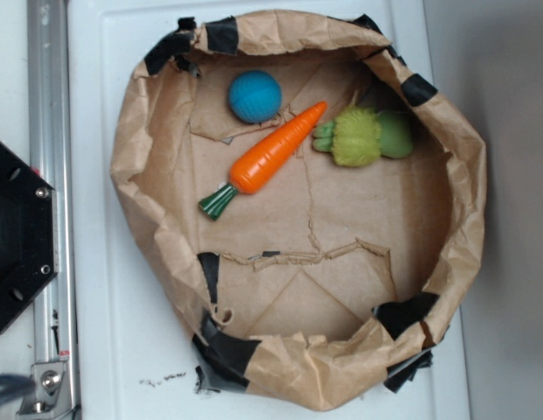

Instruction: Grab the carrot.

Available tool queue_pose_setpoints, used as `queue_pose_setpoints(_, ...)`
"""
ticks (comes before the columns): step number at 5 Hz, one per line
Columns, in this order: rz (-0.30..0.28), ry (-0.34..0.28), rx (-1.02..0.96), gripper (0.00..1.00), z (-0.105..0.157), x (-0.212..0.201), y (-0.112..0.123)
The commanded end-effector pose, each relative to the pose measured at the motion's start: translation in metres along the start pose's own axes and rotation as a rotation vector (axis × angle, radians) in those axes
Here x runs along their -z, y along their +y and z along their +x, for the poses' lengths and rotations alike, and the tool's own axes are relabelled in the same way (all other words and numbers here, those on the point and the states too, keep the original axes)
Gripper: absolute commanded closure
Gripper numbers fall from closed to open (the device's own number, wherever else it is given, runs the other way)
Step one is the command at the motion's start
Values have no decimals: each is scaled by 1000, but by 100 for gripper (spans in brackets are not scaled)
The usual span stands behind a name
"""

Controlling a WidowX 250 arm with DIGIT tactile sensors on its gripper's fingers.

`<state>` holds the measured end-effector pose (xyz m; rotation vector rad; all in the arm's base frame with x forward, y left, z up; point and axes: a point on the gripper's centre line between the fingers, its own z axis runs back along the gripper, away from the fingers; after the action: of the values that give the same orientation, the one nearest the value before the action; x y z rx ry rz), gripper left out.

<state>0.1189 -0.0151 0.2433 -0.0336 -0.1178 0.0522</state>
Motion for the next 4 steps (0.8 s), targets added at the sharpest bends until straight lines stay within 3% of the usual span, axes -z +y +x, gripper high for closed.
queue_pose_setpoints(1, 0, 0, 0, 0, 0, 0, 0)
queue_pose_setpoints(2, -61, 14, -110, 0, 46, 55, 32)
queue_pose_setpoints(3, 37, -72, -308, 0, 86, 92, 49)
queue_pose_setpoints(4, 17, -134, -469, 0, 110, 142, 50)
